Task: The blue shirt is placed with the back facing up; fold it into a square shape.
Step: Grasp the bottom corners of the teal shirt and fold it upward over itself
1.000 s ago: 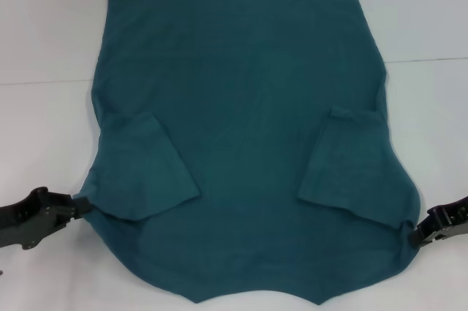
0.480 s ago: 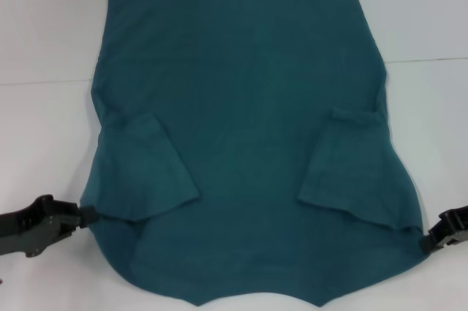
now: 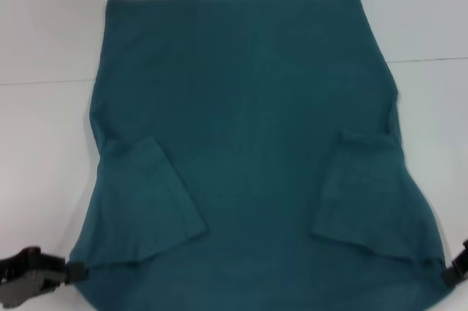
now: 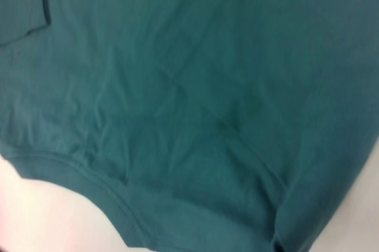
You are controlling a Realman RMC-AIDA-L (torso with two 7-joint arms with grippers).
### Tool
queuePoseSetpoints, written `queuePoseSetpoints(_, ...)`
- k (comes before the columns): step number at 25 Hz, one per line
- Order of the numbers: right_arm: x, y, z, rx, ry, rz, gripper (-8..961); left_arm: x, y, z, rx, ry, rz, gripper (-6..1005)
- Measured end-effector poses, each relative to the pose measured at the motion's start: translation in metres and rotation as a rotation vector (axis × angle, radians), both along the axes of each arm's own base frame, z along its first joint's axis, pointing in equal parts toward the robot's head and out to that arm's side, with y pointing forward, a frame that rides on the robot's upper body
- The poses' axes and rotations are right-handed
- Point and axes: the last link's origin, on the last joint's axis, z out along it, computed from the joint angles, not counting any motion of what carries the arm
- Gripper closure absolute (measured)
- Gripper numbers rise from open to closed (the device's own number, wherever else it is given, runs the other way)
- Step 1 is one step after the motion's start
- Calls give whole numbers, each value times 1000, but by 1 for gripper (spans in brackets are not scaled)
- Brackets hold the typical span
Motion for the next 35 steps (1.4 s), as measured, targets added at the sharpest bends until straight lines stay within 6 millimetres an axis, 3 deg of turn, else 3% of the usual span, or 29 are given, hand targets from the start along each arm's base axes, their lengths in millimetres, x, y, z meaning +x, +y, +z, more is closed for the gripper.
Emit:
queuePoseSetpoints(9,6,-24,-2,-87,27,-40,906,-7,-35,8,-122,18,7,958)
queuePoseSetpoints(12,9,-26,2,-61,52,-37,906,-4,-37,11,-125,-4,-14,957)
queuePoseSetpoints(15,6,-16,9,32,121,5,906,5,-24,17,-73,-57,-59,957)
queuePoseSetpoints(20,-6,13,19,242,222,73,906,27,17,20,-30,-108,-89,956)
queuePoseSetpoints(31,-1,56,32,596,295,21,906,66,107,19,101,-27,-76,954)
queuePoseSetpoints(35,0,68,35,675,268,28,907,73,122,20,142,-7,-74,953)
